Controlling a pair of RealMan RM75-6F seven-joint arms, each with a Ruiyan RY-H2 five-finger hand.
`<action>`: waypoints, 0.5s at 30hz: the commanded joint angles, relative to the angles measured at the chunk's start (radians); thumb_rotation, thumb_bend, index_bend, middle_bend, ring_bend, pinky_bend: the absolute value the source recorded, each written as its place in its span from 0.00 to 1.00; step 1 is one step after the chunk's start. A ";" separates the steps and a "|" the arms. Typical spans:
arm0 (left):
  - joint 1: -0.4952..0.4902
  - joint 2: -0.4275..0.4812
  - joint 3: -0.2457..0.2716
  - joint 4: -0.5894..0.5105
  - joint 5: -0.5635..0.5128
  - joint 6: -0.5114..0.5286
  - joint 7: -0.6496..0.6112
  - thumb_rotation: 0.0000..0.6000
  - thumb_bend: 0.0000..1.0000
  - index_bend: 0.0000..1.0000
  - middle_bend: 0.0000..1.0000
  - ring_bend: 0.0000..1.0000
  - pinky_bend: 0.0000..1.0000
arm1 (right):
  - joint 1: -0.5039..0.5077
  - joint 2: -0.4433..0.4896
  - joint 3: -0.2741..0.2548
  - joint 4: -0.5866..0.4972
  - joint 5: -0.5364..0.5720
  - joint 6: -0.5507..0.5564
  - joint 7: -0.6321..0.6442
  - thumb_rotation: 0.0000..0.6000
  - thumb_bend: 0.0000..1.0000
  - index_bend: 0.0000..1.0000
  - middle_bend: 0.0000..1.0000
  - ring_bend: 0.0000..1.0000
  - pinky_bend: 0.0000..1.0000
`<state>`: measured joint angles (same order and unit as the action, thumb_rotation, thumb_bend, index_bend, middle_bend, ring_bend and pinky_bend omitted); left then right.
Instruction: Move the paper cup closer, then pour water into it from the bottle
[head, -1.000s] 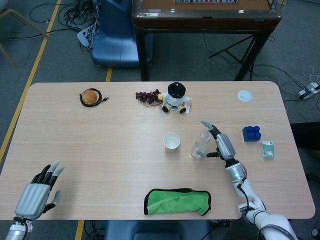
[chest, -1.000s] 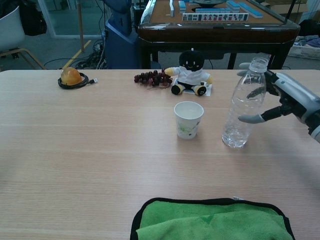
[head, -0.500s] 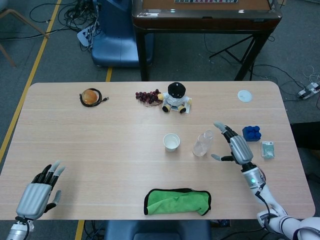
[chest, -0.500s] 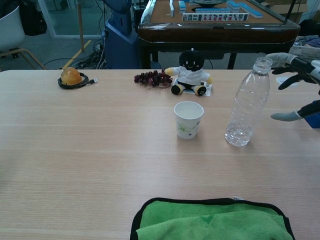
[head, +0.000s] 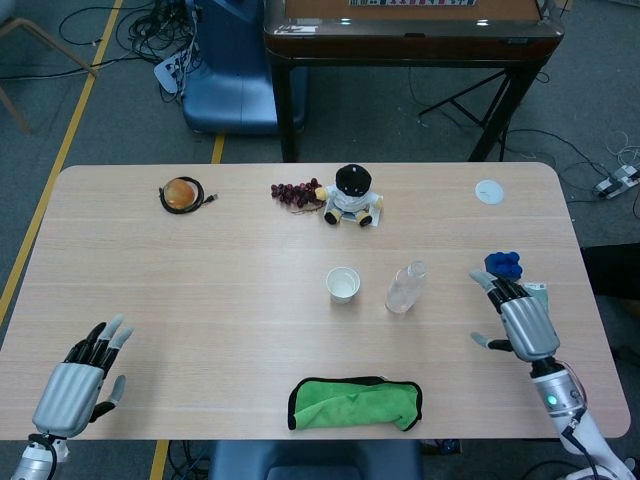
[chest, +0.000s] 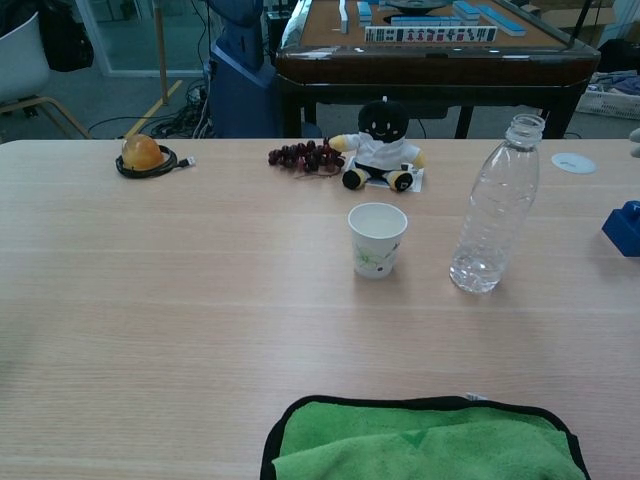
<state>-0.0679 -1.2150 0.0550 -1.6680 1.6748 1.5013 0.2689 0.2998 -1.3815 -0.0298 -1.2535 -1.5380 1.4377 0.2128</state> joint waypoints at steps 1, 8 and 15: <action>0.004 -0.006 -0.006 0.002 -0.010 0.005 0.014 1.00 0.45 0.02 0.00 0.00 0.20 | -0.054 0.053 -0.019 -0.068 0.005 0.037 -0.102 1.00 0.00 0.14 0.18 0.13 0.30; 0.018 -0.015 -0.027 -0.038 -0.095 -0.010 0.104 1.00 0.45 0.02 0.00 0.00 0.20 | -0.115 0.098 -0.024 -0.129 0.011 0.077 -0.192 1.00 0.00 0.14 0.18 0.13 0.30; 0.017 -0.010 -0.034 -0.046 -0.109 -0.013 0.114 1.00 0.45 0.02 0.00 0.00 0.20 | -0.137 0.117 -0.018 -0.139 -0.012 0.096 -0.205 1.00 0.00 0.15 0.20 0.13 0.30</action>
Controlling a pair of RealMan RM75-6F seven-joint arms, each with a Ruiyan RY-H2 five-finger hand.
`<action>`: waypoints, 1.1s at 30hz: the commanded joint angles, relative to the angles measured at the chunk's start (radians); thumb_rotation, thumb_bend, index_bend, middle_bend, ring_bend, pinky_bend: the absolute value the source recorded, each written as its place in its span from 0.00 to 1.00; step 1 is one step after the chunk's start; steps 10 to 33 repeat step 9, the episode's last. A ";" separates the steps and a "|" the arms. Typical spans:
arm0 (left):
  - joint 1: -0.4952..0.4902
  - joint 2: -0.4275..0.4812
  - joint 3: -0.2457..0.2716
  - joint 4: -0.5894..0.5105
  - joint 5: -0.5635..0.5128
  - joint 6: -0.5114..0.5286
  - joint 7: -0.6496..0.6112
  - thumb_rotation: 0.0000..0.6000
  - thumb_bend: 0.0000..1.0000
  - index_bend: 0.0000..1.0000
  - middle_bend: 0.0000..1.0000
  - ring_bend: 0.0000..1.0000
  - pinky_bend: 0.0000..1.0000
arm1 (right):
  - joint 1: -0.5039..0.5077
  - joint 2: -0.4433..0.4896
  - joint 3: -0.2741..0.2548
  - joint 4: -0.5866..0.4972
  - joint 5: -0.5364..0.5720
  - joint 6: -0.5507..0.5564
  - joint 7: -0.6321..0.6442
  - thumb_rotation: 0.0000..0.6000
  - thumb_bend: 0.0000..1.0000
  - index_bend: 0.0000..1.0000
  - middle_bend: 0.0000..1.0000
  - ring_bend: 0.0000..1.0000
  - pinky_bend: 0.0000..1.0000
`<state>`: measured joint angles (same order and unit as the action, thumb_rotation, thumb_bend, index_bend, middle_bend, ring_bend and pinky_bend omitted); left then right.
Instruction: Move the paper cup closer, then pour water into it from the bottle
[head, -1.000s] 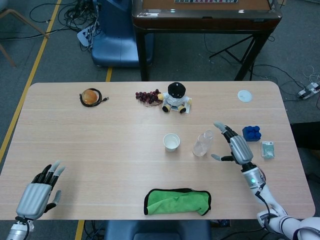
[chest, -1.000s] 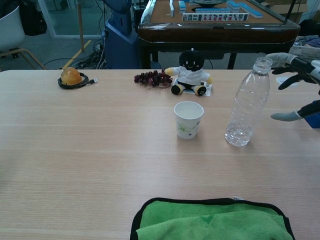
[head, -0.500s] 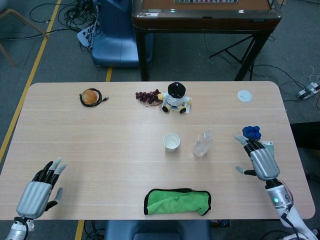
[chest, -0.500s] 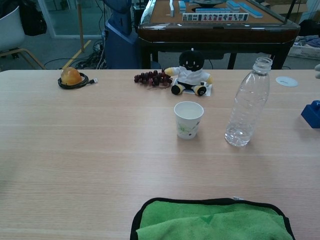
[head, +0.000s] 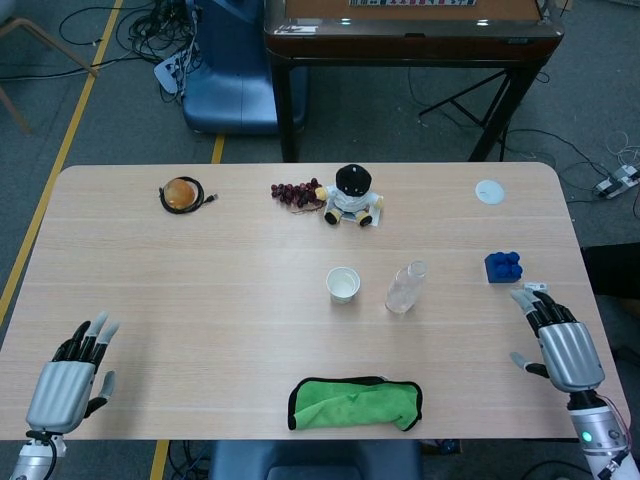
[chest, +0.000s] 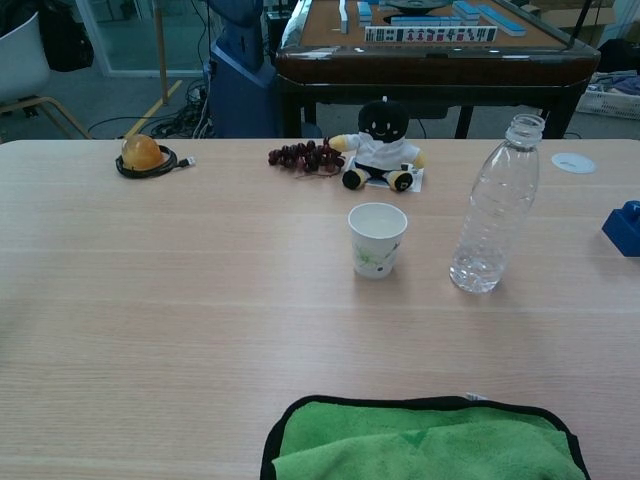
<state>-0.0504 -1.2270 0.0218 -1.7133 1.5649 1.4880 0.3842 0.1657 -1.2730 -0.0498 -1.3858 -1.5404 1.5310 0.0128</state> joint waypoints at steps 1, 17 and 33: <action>-0.001 0.004 -0.001 -0.002 0.001 0.001 -0.004 1.00 0.45 0.02 0.00 0.00 0.20 | -0.003 0.012 0.002 -0.010 -0.014 0.001 -0.005 1.00 0.00 0.15 0.20 0.13 0.30; -0.008 0.009 -0.003 0.001 -0.007 -0.012 -0.020 1.00 0.45 0.02 0.00 0.00 0.20 | -0.002 0.010 0.014 0.001 -0.014 -0.033 -0.006 1.00 0.00 0.15 0.20 0.13 0.30; -0.008 0.009 -0.003 0.001 -0.007 -0.012 -0.020 1.00 0.45 0.02 0.00 0.00 0.20 | -0.002 0.010 0.014 0.001 -0.014 -0.033 -0.006 1.00 0.00 0.15 0.20 0.13 0.30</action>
